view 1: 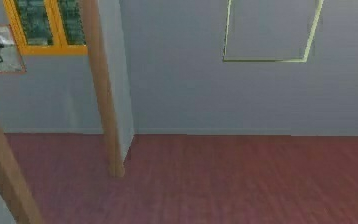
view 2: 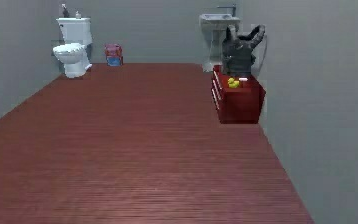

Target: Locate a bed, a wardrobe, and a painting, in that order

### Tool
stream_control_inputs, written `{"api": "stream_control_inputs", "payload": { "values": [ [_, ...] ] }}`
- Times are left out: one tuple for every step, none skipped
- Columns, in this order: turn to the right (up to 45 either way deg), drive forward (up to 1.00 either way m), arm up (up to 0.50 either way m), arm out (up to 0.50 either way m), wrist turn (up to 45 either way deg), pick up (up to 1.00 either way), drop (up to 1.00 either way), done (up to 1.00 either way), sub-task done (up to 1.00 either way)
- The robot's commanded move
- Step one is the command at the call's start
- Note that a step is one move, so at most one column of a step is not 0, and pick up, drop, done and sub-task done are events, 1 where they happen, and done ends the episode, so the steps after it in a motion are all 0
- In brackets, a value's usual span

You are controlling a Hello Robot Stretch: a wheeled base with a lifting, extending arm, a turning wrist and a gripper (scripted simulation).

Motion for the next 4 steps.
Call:
{"api": "stream_control_inputs", "payload": {
  "values": [
    [-12.0,0.0,0.0,0.0,0.0,0.0,0.0,0.0,0.0],
    [0.0,0.7,0.0,0.0,0.0,0.0,0.0,0.0,0.0],
    [-27.0,0.0,0.0,0.0,0.0,0.0,0.0,0.0,0.0],
    [-3.0,0.0,0.0,0.0,0.0,0.0,0.0,0.0,0.0]
  ]
}}
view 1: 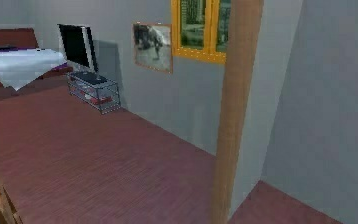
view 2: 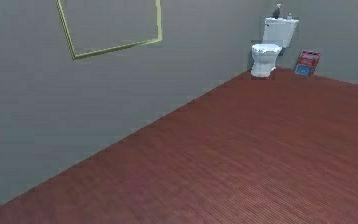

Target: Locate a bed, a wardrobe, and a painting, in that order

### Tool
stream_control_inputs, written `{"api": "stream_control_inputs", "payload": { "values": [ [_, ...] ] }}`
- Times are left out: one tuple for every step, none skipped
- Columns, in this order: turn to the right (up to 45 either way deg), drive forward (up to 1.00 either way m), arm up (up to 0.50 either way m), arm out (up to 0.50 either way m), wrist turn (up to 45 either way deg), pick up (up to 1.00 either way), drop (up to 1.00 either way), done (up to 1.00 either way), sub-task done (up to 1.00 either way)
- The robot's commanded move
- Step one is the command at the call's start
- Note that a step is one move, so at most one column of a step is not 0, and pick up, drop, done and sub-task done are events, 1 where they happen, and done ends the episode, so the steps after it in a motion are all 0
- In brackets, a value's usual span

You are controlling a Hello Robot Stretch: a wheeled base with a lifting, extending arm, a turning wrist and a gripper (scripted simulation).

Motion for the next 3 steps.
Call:
{"api": "stream_control_inputs", "payload": {
  "values": [
    [45.0,0.0,0.0,0.0,0.0,0.0,0.0,0.0,0.0],
    [45.0,0.0,0.0,0.0,0.0,0.0,0.0,0.0,0.0],
    [33.0,0.0,0.0,0.0,0.0,0.0,0.0,0.0,0.0]
  ]
}}
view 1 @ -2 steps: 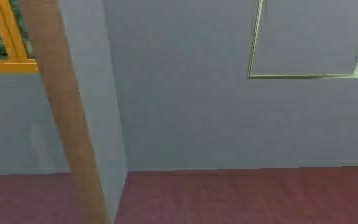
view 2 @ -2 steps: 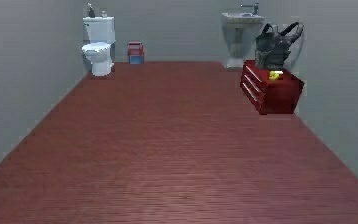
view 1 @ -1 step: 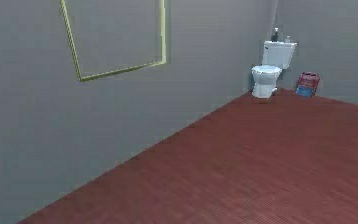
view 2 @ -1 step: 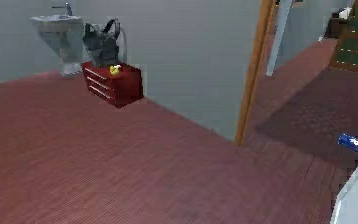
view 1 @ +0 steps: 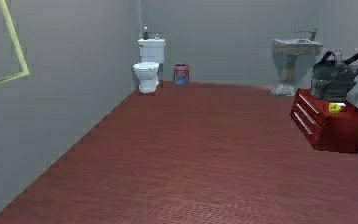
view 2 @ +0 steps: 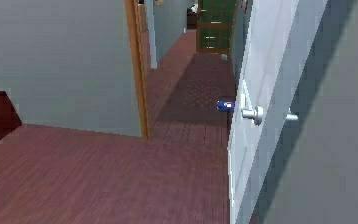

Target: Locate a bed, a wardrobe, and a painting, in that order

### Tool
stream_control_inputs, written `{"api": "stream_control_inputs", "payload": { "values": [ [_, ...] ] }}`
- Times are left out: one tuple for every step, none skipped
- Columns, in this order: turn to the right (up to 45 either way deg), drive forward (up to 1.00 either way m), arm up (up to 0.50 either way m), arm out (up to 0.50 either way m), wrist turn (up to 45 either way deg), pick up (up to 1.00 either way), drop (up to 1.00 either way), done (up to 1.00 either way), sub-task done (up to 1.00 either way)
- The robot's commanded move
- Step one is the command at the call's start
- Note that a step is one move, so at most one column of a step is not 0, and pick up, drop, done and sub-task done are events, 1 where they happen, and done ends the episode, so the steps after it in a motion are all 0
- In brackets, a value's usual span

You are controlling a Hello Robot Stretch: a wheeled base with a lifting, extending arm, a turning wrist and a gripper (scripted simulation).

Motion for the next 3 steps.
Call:
{"api": "stream_control_inputs", "payload": {
  "values": [
    [0.0,0.15,0.0,0.0,0.0,0.0,0.0,0.0,0.0],
    [-45.0,0.0,0.0,0.0,0.0,0.0,0.0,0.0,0.0],
    [-18.0,0.0,0.0,0.0,0.0,0.0,0.0,0.0,0.0]
  ]
}}
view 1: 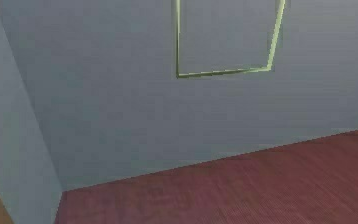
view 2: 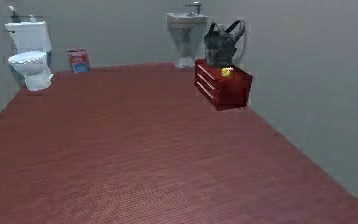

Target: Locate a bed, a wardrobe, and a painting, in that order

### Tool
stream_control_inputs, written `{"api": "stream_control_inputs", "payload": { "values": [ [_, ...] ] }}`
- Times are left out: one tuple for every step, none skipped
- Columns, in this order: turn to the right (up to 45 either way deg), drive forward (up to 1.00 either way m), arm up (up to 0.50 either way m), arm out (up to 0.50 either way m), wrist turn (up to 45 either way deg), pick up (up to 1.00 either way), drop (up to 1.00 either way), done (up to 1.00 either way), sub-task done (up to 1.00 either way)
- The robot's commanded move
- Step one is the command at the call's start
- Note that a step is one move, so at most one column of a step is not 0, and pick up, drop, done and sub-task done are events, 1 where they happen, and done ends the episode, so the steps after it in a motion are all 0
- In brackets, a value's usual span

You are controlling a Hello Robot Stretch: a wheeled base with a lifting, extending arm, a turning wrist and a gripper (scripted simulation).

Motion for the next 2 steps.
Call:
{"api": "stream_control_inputs", "payload": {
  "values": [
    [0.0,0.1,0.0,0.0,0.0,0.0,0.0,0.0,0.0],
    [-45.0,0.0,0.0,0.0,0.0,0.0,0.0,0.0,0.0]
  ]
}}
